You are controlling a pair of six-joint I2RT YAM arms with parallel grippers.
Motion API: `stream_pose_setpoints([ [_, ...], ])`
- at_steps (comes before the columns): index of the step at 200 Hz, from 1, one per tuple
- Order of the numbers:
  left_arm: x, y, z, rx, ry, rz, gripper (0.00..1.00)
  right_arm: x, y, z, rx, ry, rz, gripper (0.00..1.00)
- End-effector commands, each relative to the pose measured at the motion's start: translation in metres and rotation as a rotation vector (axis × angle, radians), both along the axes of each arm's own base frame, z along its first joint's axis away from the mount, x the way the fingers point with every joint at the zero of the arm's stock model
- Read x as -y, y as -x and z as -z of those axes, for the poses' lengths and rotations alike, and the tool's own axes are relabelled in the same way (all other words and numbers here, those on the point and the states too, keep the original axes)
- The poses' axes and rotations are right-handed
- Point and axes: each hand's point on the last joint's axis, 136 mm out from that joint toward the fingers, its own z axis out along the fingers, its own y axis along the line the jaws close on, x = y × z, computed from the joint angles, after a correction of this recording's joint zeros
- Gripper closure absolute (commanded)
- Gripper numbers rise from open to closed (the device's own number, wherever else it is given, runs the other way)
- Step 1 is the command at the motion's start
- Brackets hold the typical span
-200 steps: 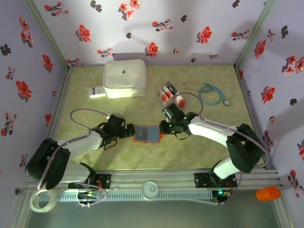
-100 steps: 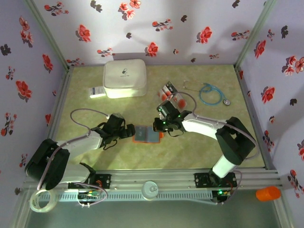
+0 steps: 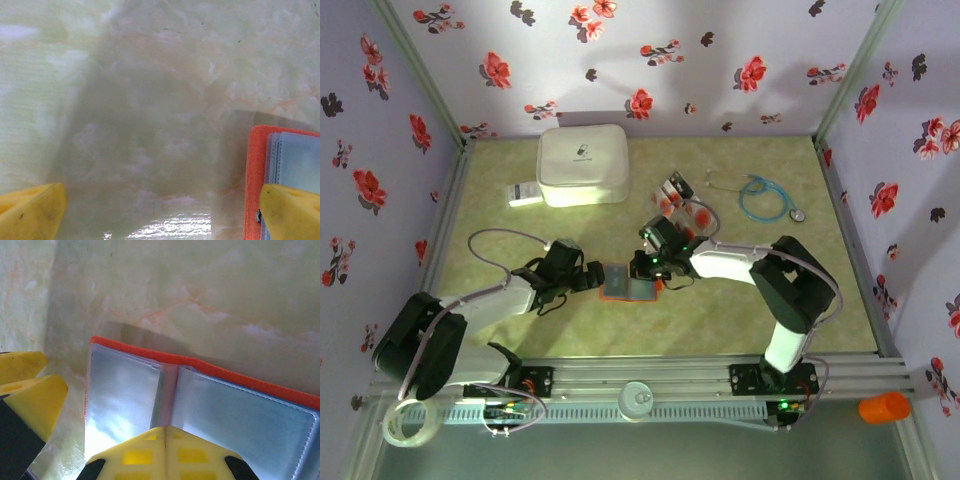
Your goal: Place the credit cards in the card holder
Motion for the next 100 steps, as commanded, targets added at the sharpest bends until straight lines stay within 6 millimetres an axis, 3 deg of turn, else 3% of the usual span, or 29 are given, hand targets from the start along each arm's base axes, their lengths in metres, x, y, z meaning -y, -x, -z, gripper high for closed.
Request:
stream_pose_setpoints([
  [1, 0.003, -0.002, -0.01, 0.016, 0.009, 0.006, 0.01, -0.013, -0.005, -0.006, 0.001, -0.037, 0.002, 1.0],
  [100, 0.003, -0.003, -0.01, 0.02, 0.011, 0.003, 0.01, -0.025, -0.003, 0.007, -0.031, -0.042, -0.01, 1.0],
])
